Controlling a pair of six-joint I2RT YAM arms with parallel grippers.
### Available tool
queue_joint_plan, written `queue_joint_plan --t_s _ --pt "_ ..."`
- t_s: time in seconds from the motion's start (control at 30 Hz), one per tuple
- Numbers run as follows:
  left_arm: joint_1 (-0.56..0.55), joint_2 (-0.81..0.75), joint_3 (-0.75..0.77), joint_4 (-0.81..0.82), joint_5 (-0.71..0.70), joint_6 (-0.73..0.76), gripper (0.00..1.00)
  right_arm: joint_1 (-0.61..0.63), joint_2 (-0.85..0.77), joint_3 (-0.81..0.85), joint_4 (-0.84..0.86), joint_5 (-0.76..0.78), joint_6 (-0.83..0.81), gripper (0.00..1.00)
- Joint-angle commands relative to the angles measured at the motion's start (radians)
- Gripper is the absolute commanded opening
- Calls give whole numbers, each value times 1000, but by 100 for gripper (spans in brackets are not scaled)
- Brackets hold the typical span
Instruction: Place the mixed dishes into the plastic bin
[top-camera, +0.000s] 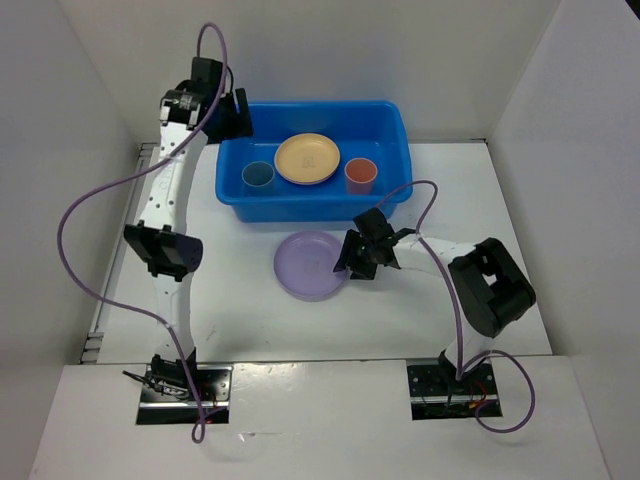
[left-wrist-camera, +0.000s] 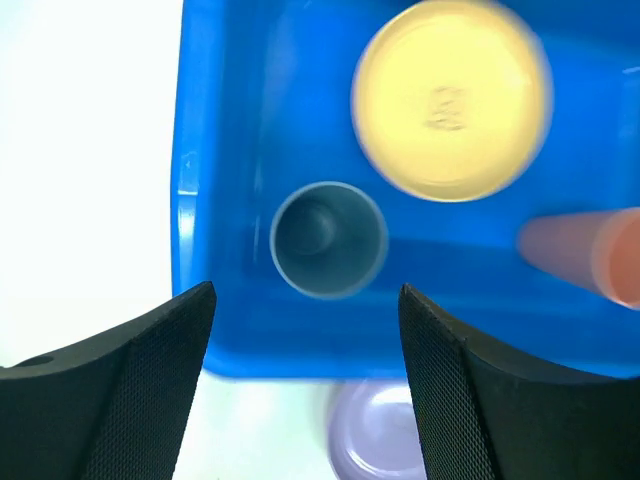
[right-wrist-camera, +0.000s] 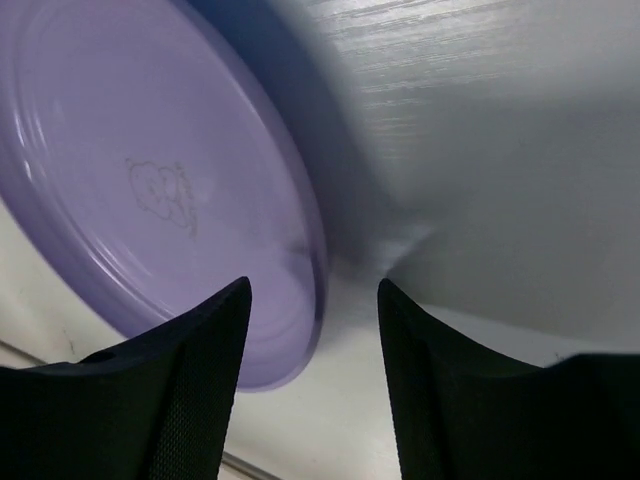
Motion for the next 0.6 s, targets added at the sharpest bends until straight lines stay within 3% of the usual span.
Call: queue_joint_plan --t_s 0.0,0.17,0.2,0.33,0.47,0.57 --pt "16 -127 44 -18 80 -3 81 25 17 -4 76 82 36 59" --pt "35 -227 44 5 111 -23 81 44 37 -23 85 140 68 40" --pt "35 -236 44 5 111 -23 81 44 37 -23 85 151 77 24" --pt "65 -258 20 14 120 -23 81 44 12 -12 27 173 65 1" --pt "75 -316 9 14 131 -23 81 85 -87 58 -166 162 -45 0" --pt "85 -345 9 25 142 -23 81 94 -180 144 -294 47 -113 0"
